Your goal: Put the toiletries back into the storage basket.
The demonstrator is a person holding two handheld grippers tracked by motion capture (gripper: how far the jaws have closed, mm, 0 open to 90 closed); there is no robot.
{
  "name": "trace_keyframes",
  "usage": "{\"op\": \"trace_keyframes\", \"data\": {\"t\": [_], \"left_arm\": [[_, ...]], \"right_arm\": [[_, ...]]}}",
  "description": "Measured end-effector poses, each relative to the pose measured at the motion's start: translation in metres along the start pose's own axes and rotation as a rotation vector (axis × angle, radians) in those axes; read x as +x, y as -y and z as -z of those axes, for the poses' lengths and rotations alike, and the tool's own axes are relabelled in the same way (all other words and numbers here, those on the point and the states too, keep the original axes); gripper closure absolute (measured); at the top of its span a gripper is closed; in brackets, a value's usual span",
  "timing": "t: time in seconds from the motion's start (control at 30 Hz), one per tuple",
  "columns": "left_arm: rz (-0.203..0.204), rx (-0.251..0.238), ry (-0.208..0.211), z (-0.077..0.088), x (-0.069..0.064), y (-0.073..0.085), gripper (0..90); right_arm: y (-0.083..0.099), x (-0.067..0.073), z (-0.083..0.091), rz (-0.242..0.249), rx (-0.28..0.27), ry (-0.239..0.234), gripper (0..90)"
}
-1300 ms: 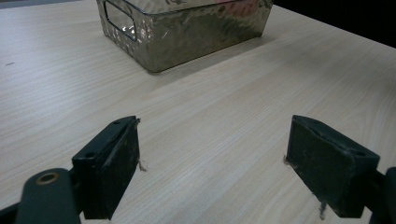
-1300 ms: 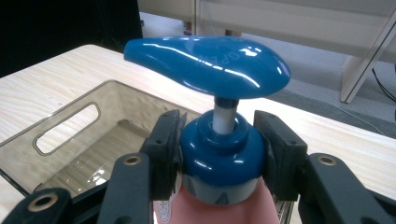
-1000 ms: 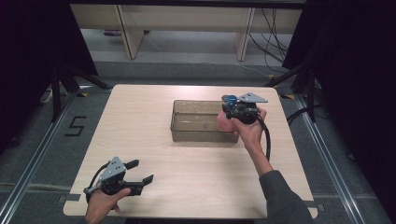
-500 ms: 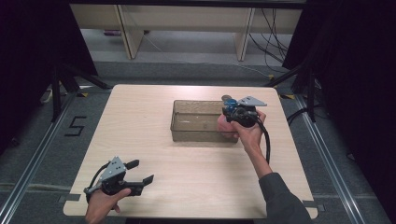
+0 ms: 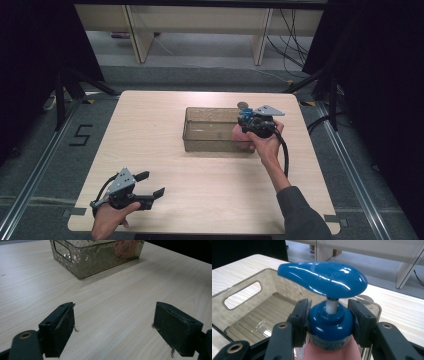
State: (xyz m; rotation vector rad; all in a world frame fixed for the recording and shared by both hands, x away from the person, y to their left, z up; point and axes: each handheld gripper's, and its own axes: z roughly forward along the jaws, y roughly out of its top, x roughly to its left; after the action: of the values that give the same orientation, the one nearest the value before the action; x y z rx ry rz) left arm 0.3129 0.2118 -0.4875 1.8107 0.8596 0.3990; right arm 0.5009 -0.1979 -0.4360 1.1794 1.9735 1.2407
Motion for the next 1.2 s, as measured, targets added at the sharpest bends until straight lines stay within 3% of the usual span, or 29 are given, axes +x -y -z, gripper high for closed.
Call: {"op": "trace_keyframes", "data": {"t": [0.13, 0.17, 0.33, 0.43, 0.5, 0.53, 0.7, 0.8, 0.83, 1.0, 1.17, 1.2], "left_arm": [[0.001, 0.003, 0.003, 0.0, -0.001, 0.0, 16.9], [0.001, 0.002, 0.004, 0.0, -0.001, 0.0, 16.9], [0.0, 0.009, 0.004, 0.0, 0.0, 0.001, 16.9], [-0.004, 0.013, 0.002, 0.0, 0.0, 0.001, 16.9], [-0.006, 0.013, 0.004, -0.001, 0.0, 0.001, 16.9], [-0.008, 0.009, 0.009, -0.001, 0.0, 0.001, 16.9], [-0.009, 0.012, 0.009, -0.001, 0.0, 0.001, 16.9], [-0.01, 0.013, 0.007, 0.0, 0.0, 0.001, 16.9], [-0.008, 0.013, 0.008, -0.001, 0.0, 0.0, 16.9], [-0.011, 0.014, 0.008, -0.001, -0.001, 0.0, 16.9], [-0.012, 0.015, 0.011, -0.001, -0.001, 0.0, 16.9], [-0.012, 0.014, 0.01, -0.001, -0.001, 0.0, 16.9]], "right_arm": [[0.001, -0.003, 0.0, 0.044, -0.014, 0.002, 53.5], [0.003, -0.003, 0.0, 0.025, -0.019, -0.022, 53.0], [0.002, -0.002, 0.001, -0.018, -0.054, 0.006, 44.1], [0.0, -0.002, 0.004, -0.046, -0.081, -0.01, 37.0], [-0.001, -0.004, 0.006, -0.015, -0.082, 0.006, 34.7], [-0.001, -0.003, 0.007, -0.046, -0.077, -0.005, 33.9], [0.0, -0.004, 0.006, -0.062, -0.09, -0.017, 32.3], [0.0, -0.005, 0.007, -0.043, -0.094, -0.008, 31.6], [0.0, -0.002, 0.007, -0.075, -0.087, -0.016, 30.7], [-0.001, -0.003, 0.009, -0.057, -0.086, -0.025, 29.6], [0.0, 0.0, 0.012, -0.087, -0.073, -0.027, 27.8], [0.001, -0.003, 0.011, -0.078, -0.091, -0.027, 27.4]]}}
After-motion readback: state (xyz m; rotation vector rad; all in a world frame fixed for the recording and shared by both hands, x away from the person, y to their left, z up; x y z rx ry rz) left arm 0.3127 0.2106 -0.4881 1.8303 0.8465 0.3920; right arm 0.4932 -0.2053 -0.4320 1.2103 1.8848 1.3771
